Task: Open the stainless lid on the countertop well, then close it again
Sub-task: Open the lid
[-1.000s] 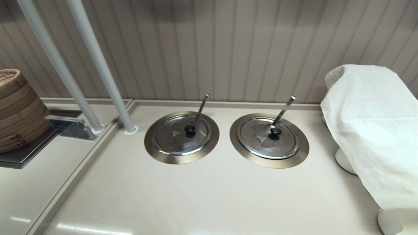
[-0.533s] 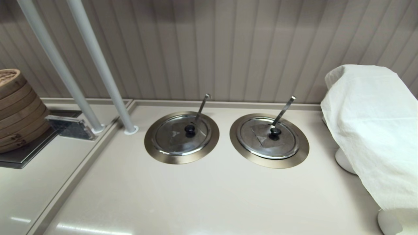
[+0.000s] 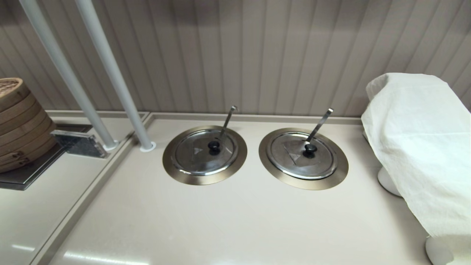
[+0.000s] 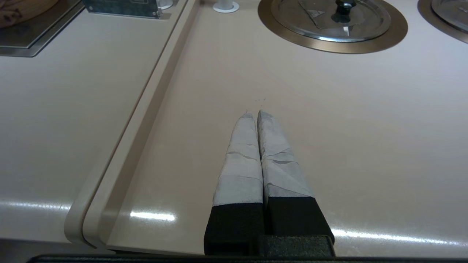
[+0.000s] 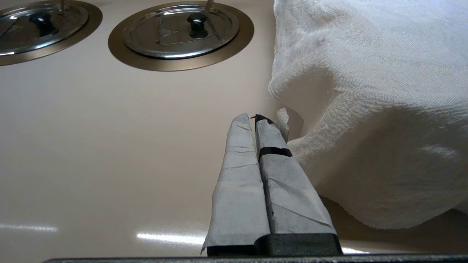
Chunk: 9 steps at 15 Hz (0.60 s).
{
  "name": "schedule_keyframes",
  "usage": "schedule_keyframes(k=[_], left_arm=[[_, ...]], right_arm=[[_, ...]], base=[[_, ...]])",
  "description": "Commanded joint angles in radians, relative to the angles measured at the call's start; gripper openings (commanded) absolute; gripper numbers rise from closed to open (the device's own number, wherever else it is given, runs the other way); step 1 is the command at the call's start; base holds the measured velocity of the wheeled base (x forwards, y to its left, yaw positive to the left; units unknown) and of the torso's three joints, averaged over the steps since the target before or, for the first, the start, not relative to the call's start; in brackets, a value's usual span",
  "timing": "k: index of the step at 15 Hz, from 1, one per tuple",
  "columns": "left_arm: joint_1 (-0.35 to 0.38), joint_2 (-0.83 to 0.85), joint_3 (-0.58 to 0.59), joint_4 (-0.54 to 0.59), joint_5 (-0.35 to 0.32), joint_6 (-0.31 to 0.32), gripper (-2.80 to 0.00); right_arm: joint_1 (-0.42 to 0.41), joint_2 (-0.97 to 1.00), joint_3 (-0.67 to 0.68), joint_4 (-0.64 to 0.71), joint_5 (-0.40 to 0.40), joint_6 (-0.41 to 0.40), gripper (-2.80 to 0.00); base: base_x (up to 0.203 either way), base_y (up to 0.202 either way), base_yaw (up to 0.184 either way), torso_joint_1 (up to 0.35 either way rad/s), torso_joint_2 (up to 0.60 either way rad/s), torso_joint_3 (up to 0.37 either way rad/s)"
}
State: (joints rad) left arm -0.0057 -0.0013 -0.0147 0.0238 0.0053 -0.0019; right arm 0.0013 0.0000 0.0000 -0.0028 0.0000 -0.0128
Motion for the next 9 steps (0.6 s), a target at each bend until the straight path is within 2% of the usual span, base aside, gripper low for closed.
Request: schedule_keyframes(k=[1,4,5,7,9], left_arm=[[0.0,0.001,0.001,0.0,0.001,-0.001,-2.8],[0.0,0.001,-0.002,0.003,-0.002,0.013,-2.8],[0.0,0.001,-0.003,0.003,-0.006,0.06,-2.8],[0.001,0.001,0.0,0.008,-0.037,0.2,-2.8],[0.0,0.001,0.001,0.005,-0.042,0.197,-2.8]], right_arm=[[0.0,0.0,0.0,0.0,0.0,0.0,-2.8],[0.0,0.002,0.0,0.0,0.0,0.0,-2.8],[0.0,0.002,0.0,0.0,0.0,0.0,-2.8],[0.0,0.002,0.0,0.0,0.0,0.0,-2.8],[0.0,0.002,0.0,0.0,0.0,0.0,-2.8]], base=[[0.0,0.0,0.0,0.0,0.0,0.0],[0.0,0.0,0.0,0.0,0.0,0.0],[0.0,0.0,0.0,0.0,0.0,0.0],[0.0,0.0,0.0,0.0,0.0,0.0],[0.0,0.0,0.0,0.0,0.0,0.0]])
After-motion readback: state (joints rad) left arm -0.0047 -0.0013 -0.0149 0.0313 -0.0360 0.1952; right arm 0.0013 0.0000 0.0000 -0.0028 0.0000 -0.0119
